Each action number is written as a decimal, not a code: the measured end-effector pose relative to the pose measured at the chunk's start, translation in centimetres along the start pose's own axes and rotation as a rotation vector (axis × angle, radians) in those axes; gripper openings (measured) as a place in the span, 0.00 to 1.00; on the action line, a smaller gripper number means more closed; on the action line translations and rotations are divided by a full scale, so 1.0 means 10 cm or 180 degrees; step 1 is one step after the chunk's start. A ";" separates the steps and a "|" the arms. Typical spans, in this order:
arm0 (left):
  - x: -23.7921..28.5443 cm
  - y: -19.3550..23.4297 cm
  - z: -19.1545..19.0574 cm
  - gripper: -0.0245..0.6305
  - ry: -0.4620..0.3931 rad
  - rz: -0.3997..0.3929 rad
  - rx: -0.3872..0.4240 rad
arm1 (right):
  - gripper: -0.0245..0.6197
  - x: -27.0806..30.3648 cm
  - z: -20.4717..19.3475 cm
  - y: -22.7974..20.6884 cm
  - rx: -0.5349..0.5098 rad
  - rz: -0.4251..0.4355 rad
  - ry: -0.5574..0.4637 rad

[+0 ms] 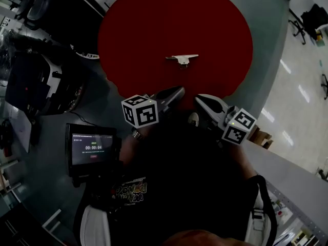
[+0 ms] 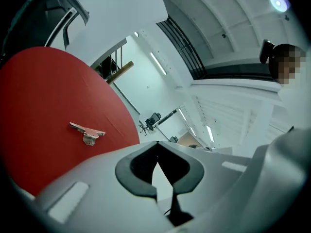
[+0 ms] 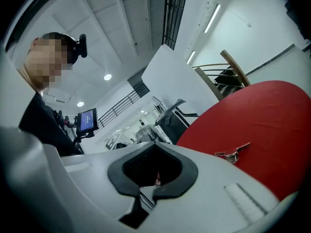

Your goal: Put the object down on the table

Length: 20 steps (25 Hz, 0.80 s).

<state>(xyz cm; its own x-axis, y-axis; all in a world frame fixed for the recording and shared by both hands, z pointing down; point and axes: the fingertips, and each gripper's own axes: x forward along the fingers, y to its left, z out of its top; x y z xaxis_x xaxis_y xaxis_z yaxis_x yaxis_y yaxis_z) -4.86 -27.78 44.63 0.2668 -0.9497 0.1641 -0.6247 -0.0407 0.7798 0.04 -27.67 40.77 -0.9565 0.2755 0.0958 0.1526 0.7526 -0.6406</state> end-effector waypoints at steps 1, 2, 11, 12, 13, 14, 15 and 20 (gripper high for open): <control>0.01 0.00 -0.03 0.06 0.0024 -0.0036 -0.0029 | 0.04 0.00 -0.02 0.01 -0.0013 -0.0005 0.0005; 0.01 -0.01 -0.05 0.06 0.0043 -0.0068 -0.0054 | 0.04 0.00 -0.03 0.02 -0.0030 -0.0007 0.0008; 0.02 -0.02 -0.10 0.06 0.0137 -0.0108 -0.0081 | 0.04 -0.02 -0.05 0.03 0.0015 -0.0031 -0.0049; 0.02 -0.02 -0.10 0.06 0.0146 -0.0107 -0.0086 | 0.04 -0.01 -0.05 0.03 0.0017 -0.0025 -0.0048; 0.02 -0.02 -0.10 0.06 0.0155 -0.0105 -0.0089 | 0.04 -0.01 -0.05 0.04 0.0020 -0.0020 -0.0045; 0.02 -0.02 -0.10 0.06 0.0164 -0.0101 -0.0087 | 0.04 -0.01 -0.05 0.04 0.0024 -0.0015 -0.0042; 0.02 -0.02 -0.10 0.06 0.0170 -0.0097 -0.0079 | 0.04 0.00 -0.05 0.04 0.0028 -0.0011 -0.0039; 0.00 -0.02 -0.09 0.07 0.0158 -0.0094 -0.0083 | 0.04 0.02 -0.05 0.04 0.0053 0.0015 -0.0030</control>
<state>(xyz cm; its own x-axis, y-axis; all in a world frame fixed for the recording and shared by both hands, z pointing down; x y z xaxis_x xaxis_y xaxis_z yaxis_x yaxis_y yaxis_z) -4.03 -27.50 44.99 0.3212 -0.9316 0.1700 -0.5969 -0.0598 0.8001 0.04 -27.02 40.91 -0.9581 0.2733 0.0855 0.1531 0.7413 -0.6535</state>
